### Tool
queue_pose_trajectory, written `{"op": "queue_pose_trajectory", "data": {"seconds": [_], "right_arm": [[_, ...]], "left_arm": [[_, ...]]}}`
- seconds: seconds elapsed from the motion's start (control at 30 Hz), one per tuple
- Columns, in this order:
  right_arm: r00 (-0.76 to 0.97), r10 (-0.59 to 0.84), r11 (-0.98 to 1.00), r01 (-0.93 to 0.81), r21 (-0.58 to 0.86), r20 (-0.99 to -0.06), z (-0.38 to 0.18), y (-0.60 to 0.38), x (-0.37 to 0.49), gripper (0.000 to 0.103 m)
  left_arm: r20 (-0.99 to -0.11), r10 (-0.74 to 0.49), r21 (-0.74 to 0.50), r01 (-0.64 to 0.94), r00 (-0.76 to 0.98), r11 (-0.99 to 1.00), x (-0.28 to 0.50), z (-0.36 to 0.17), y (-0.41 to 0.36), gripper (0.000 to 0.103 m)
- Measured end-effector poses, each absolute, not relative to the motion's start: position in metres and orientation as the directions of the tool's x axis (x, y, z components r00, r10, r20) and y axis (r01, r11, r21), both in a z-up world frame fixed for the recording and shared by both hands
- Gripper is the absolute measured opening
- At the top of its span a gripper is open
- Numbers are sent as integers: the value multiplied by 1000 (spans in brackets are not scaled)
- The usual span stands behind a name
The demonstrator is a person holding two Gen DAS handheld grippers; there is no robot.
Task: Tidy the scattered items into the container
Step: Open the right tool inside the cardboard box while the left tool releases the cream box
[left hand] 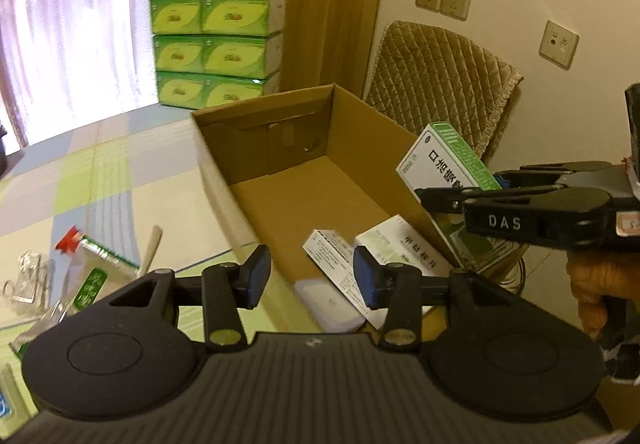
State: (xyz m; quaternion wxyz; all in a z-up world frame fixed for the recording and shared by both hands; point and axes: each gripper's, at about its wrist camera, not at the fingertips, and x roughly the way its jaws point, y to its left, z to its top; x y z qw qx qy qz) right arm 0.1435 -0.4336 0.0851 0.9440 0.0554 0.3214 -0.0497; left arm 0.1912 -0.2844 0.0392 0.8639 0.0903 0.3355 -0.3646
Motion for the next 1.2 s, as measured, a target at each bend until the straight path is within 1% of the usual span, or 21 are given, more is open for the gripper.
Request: {"op": "queue_pose_trajectory", "data": {"seconds": [0.2,0.5,0.53,0.57,0.6,0.73,0.87,1.2], "right_arm": [[789,-54,991,119,67,-612,85,-427,144,33],[803,-39,993,100,69,-595,79,-425,154,34],[807,-42,993,99,65,-589,79,-425,154,40],[813,-50,992,109,68,-580,80,-426,154,66],[823,-56,990,119,76,-565,81,-428,152,75],[830,-70,987,139,82,-554,87,-431,147,75],[830,-82,983,158,92,-551,93,-432,135,75],[829,-57,982,147,118,-556,99,-402,93,75]], "left_arm": [[-651,-563,-99,679,509,728,182,39,-272,43],[-652,-558,-107,666,514,738,180,37,-265,44],[-651,-556,-107,663,516,741,180,37,-263,44],[-651,-553,-107,659,519,745,180,37,-262,44],[-651,-551,-107,655,522,748,180,37,-260,44],[-651,-544,-111,642,529,758,179,37,-252,45],[-653,-537,-118,628,534,769,176,35,-242,49],[-662,-512,-133,587,547,798,155,32,-209,55]]}}
